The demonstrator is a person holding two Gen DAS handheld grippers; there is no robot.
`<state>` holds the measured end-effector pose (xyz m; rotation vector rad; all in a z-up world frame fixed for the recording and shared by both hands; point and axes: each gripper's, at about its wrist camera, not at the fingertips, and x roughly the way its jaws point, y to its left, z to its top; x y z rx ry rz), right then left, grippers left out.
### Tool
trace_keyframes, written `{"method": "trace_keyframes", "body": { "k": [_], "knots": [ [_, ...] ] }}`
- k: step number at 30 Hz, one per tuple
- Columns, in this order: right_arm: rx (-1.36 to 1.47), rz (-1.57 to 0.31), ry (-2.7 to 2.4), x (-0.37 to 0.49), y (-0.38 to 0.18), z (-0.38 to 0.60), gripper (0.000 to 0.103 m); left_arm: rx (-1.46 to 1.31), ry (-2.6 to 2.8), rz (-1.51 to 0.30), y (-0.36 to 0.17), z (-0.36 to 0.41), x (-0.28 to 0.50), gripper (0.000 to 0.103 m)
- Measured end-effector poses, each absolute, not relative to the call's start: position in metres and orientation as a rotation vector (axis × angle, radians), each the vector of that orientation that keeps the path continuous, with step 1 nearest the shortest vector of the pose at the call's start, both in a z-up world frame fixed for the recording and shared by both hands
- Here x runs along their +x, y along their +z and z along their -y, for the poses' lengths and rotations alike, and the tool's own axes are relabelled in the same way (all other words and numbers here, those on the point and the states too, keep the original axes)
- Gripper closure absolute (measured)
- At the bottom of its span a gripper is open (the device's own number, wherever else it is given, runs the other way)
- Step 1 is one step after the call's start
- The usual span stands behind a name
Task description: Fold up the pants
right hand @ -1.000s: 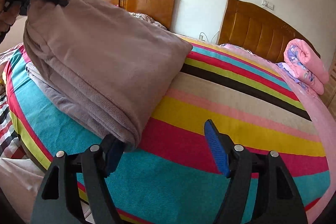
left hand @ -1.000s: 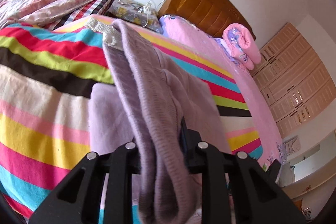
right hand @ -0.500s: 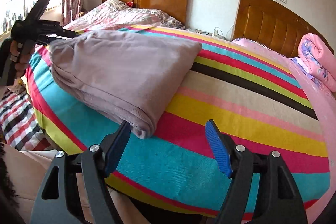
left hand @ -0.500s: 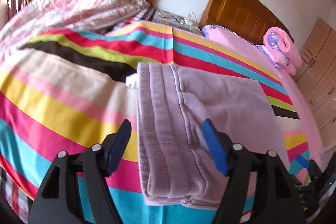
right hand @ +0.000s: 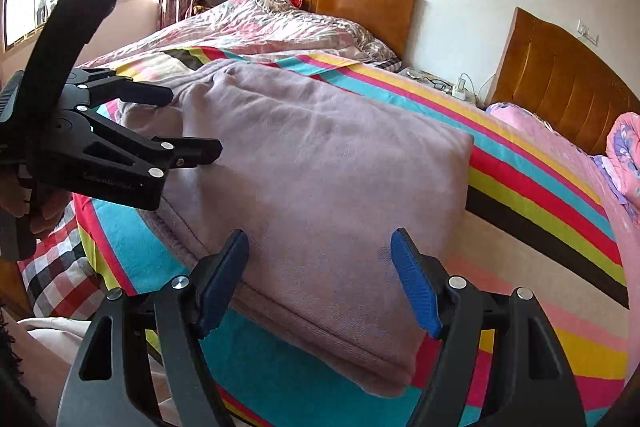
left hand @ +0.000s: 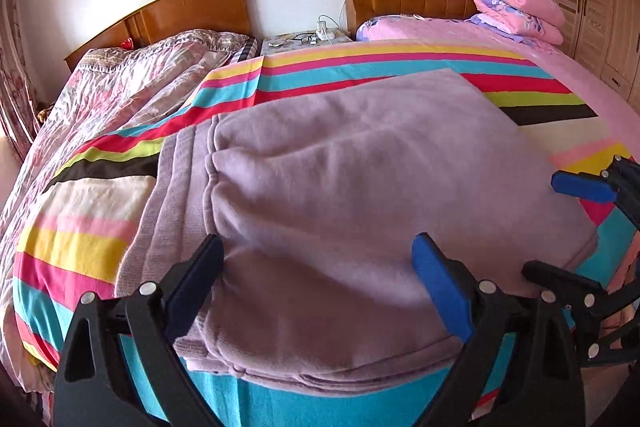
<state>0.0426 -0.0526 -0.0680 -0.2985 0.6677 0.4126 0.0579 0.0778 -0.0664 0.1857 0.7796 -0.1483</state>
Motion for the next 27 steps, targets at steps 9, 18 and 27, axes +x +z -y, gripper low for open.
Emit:
{"method": "trace_keyframes", "body": {
  "k": [9, 18, 27],
  "knots": [
    [-0.230, -0.684, 0.445, 0.033, -0.062, 0.066, 0.033, 0.205, -0.149, -0.762, -0.084, -0.086, 0.046, 0.008],
    [-0.200, -0.736, 0.514, 0.030, -0.076, 0.073, 0.031, 0.202, -0.154, -0.750, -0.084, -0.087, 0.043, 0.008],
    [-0.154, -0.696, 0.583, 0.131, -0.021, 0.090, 0.021, 0.205, -0.157, -0.730, -0.087, -0.086, 0.041, 0.008]
  ]
}}
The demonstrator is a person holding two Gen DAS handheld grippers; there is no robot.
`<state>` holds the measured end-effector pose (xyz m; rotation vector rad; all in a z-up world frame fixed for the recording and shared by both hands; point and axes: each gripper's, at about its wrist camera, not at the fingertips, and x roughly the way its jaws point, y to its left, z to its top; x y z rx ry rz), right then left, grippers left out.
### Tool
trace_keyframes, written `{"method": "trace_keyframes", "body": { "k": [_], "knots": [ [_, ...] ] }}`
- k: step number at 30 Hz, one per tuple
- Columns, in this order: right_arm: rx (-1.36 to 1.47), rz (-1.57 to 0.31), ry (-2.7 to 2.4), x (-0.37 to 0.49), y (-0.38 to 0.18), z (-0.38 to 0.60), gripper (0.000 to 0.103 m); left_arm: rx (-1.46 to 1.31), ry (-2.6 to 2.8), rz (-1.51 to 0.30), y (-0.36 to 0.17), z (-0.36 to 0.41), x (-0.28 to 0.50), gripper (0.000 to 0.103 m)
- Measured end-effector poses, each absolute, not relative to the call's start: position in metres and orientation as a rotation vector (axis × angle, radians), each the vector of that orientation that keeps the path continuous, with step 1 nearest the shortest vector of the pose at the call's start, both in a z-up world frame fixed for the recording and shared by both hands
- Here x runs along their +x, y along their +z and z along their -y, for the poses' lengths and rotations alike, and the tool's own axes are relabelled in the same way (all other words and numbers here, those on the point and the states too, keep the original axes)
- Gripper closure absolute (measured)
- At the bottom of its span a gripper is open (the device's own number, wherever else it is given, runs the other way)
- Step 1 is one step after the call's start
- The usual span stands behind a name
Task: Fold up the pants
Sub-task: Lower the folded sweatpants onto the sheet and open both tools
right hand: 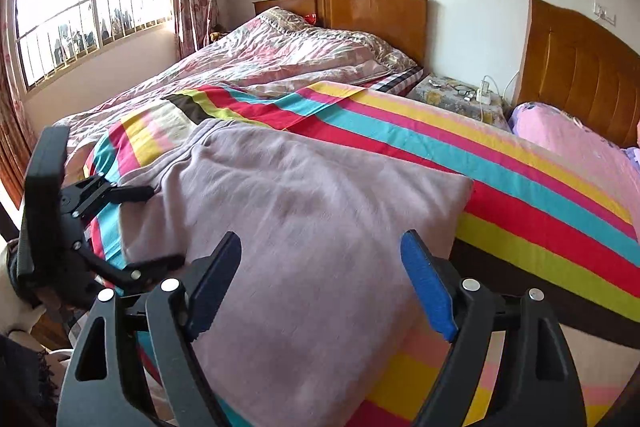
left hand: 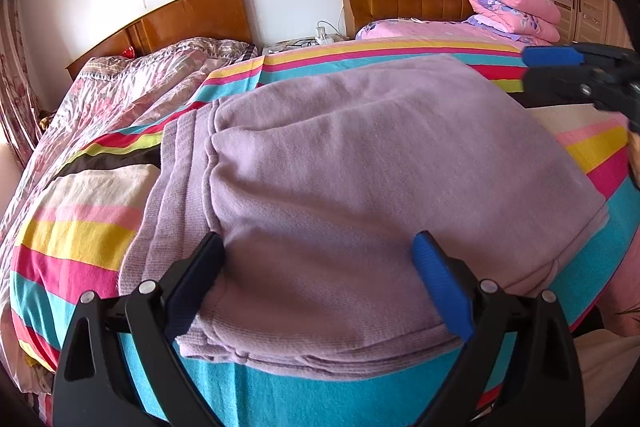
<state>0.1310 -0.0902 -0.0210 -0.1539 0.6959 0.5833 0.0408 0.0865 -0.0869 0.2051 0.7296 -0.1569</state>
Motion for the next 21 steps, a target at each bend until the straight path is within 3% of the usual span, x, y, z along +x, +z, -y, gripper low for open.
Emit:
{"method": "trace_keyframes", "body": {
  "k": [4, 7, 12, 16, 21],
  "knots": [
    [-0.155, -0.840, 0.645, 0.211, -0.048, 0.079, 0.021, 0.206, -0.167, -0.735, -0.086, -0.088, 0.042, 0.008],
    [-0.254, -0.849, 0.551, 0.249, -0.060, 0.074, 0.019, 0.212, -0.171, -0.737, -0.087, -0.088, 0.043, 0.008],
    [-0.177, -0.792, 0.458, 0.278, -0.042, 0.084, 0.019, 0.210, -0.168, -0.740, -0.087, -0.088, 0.044, 0.007],
    [-0.257, -0.903, 0.422, 0.302, -0.065, 0.077, 0.019, 0.213, -0.161, -0.743, -0.087, -0.087, 0.045, 0.006],
    [-0.117, -0.790, 0.246, 0.303, -0.034, 0.114, 0.020, 0.207, -0.166, -0.757, -0.083, -0.089, 0.046, 0.006]
  ]
}}
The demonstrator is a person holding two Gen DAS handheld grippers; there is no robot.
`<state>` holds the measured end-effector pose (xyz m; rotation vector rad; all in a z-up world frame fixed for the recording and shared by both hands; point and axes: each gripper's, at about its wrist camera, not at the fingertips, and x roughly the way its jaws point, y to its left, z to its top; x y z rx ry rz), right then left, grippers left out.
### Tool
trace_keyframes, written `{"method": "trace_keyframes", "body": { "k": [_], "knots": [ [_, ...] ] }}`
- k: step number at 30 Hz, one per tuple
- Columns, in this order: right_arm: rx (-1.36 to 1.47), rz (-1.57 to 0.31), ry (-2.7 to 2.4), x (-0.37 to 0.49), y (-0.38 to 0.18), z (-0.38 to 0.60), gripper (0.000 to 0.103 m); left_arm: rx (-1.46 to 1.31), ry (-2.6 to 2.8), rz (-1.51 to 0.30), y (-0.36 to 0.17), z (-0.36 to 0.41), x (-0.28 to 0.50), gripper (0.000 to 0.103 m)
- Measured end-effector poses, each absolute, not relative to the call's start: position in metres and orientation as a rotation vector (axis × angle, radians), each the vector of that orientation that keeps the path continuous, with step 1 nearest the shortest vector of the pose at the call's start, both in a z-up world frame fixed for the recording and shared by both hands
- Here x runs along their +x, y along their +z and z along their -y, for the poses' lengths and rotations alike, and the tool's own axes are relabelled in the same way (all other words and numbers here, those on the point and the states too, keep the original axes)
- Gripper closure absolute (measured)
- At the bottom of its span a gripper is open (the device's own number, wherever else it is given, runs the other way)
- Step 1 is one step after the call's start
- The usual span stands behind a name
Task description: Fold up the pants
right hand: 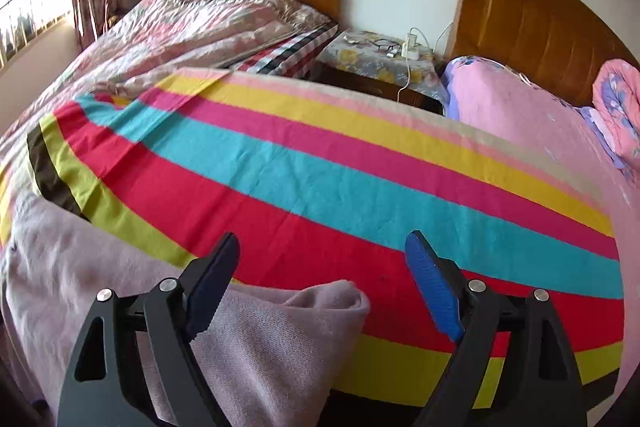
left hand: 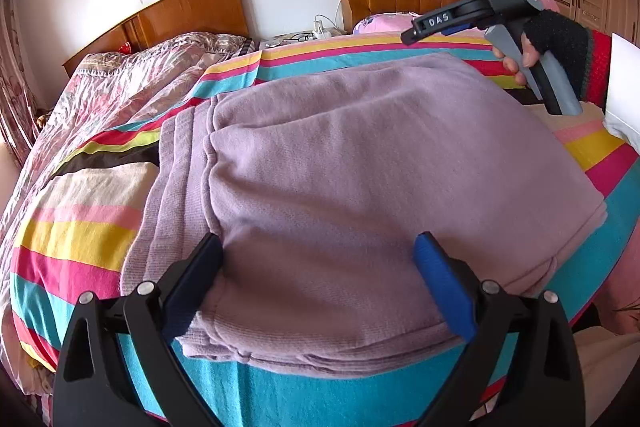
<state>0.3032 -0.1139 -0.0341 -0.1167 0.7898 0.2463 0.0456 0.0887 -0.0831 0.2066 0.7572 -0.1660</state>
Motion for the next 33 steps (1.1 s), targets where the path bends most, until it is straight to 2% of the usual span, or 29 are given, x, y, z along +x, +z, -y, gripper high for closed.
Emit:
{"method": "trace_keyframes", "body": {
  "k": [4, 5, 8, 13, 17, 23, 33],
  "knots": [
    [-0.054, -0.667, 0.279, 0.250, 0.011, 0.135, 0.017, 0.173, -0.151, -0.732, -0.074, -0.092, 0.038, 0.005],
    [-0.044, -0.635, 0.306, 0.228, 0.019, 0.139, 0.014, 0.155, -0.148, -0.715, -0.070, -0.093, 0.035, 0.004],
    [-0.049, -0.564, 0.363, 0.157, 0.031, 0.146, 0.014, 0.116, -0.144, -0.647, -0.055, -0.094, 0.023, 0.001],
    [-0.052, -0.552, 0.414, 0.047, 0.011, 0.147, 0.014, 0.078, -0.127, -0.525, -0.032, -0.089, 0.001, 0.001],
    [-0.024, -0.573, 0.417, -0.014, -0.023, 0.140, 0.014, 0.054, -0.142, -0.508, -0.021, -0.080, -0.010, 0.001],
    [-0.062, -0.646, 0.373, -0.033, -0.060, 0.125, 0.014, 0.119, -0.039, -0.515, -0.026, -0.063, -0.021, 0.001],
    [-0.086, -0.543, 0.320, -0.042, -0.052, 0.116, 0.014, 0.073, -0.046, -0.589, -0.051, -0.057, -0.025, 0.001]
  ]
}}
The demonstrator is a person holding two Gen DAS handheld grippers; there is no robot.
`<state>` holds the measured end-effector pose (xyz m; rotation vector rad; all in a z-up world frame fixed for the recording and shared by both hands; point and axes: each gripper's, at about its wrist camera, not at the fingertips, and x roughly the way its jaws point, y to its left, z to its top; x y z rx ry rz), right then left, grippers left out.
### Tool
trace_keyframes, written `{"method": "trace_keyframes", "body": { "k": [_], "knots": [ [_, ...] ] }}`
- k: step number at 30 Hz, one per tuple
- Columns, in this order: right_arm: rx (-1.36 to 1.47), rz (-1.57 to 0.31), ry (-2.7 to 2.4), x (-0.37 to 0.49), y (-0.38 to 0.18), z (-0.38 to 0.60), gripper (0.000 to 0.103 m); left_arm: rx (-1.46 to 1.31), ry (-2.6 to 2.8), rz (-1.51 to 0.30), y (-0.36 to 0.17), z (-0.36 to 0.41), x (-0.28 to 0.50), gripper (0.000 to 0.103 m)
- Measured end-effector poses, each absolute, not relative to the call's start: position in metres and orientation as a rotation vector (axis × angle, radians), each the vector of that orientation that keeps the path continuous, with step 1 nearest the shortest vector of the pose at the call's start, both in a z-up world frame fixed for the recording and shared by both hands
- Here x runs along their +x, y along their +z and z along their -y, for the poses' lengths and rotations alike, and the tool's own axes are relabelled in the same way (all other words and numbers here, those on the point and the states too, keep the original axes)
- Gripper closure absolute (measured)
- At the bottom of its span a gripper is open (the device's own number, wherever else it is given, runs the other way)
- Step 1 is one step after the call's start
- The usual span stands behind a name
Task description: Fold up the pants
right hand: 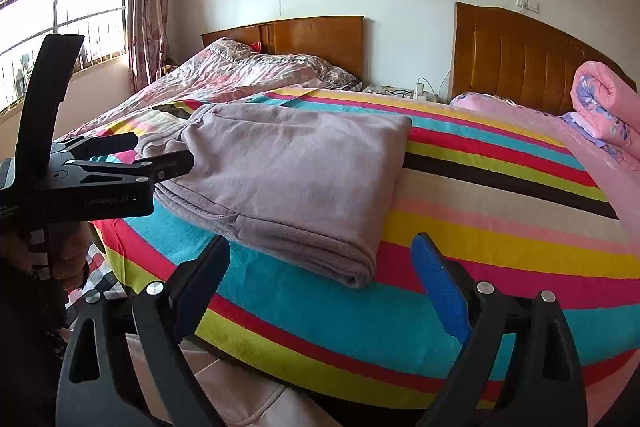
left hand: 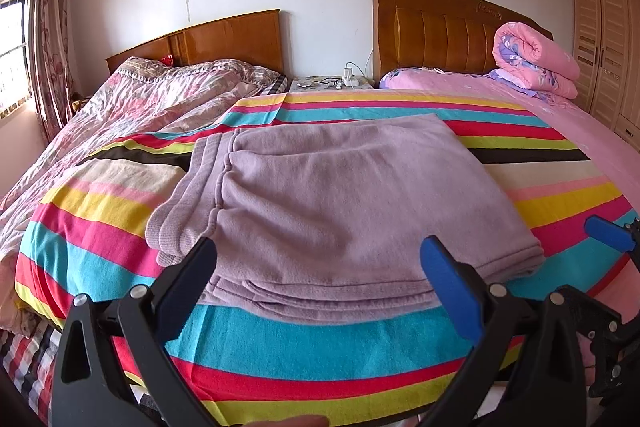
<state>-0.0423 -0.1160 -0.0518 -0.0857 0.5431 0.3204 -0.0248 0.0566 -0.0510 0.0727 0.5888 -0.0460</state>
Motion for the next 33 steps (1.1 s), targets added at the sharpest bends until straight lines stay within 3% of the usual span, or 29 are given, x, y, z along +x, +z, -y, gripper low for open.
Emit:
{"method": "trace_keyframes", "body": {
  "k": [33],
  "knots": [
    [-0.080, -0.481, 0.301, -0.048, -0.042, 0.118, 0.014, 0.074, -0.022, -0.505, -0.040, -0.061, -0.038, 0.001]
  ]
}}
